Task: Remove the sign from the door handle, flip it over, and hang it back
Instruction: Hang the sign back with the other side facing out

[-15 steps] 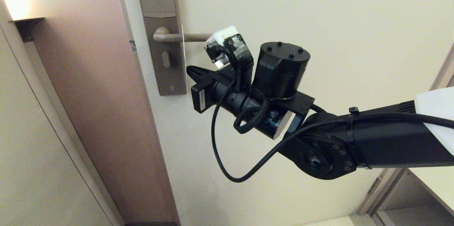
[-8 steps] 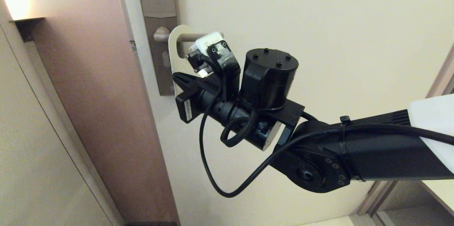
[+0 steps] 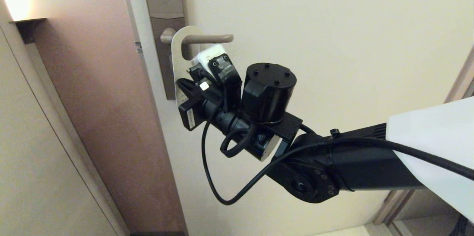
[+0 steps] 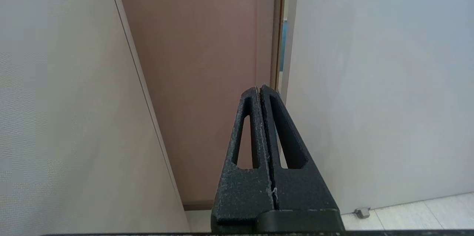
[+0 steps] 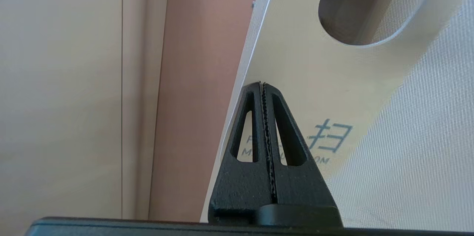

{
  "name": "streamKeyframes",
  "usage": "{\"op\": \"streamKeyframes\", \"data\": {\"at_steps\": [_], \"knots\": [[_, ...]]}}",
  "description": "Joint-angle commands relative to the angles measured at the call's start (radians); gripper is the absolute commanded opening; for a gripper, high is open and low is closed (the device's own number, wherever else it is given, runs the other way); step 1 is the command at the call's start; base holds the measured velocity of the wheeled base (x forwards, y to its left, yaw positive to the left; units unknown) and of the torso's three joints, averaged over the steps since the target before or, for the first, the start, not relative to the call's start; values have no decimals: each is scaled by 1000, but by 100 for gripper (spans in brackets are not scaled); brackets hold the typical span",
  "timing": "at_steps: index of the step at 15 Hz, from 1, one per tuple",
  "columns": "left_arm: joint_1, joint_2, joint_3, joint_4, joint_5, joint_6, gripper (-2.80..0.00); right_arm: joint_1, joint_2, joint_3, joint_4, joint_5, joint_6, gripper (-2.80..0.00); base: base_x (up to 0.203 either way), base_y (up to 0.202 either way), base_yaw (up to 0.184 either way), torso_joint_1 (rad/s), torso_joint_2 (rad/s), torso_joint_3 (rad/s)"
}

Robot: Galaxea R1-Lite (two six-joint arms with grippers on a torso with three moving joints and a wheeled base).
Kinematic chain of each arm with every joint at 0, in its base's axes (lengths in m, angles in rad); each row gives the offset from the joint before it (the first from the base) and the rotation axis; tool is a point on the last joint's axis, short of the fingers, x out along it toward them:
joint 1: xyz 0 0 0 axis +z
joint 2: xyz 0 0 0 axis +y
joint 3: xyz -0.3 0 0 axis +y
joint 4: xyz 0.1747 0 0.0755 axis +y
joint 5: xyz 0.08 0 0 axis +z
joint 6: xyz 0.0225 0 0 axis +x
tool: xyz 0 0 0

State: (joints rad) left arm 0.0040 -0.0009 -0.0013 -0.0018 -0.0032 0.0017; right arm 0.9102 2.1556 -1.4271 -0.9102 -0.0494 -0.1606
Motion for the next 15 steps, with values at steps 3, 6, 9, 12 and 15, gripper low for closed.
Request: {"op": "streamKeyframes", "data": {"at_steps": [3,6,9,12,15], "knots": [[1,1,0,0,0,0,-280,-4,48,-68,-6,-40,-2,-280,0,0,0,0,0,0],[1,1,0,-1,0,0,-280,-4,70,-116,-6,-67,-2,-280,0,0,0,0,0,0],[1,1,0,-1,0,0,-280,-2,96,-158,-6,-113,-19,-280,0,0,0,0,0,0],[1,1,0,0,0,0,-280,-1,112,-151,-6,-136,-22,-280,0,0,0,0,0,0],[1,1,1,0,0,0,-280,-2,133,-149,-6,-157,-22,-280,0,0,0,0,0,0]]}}
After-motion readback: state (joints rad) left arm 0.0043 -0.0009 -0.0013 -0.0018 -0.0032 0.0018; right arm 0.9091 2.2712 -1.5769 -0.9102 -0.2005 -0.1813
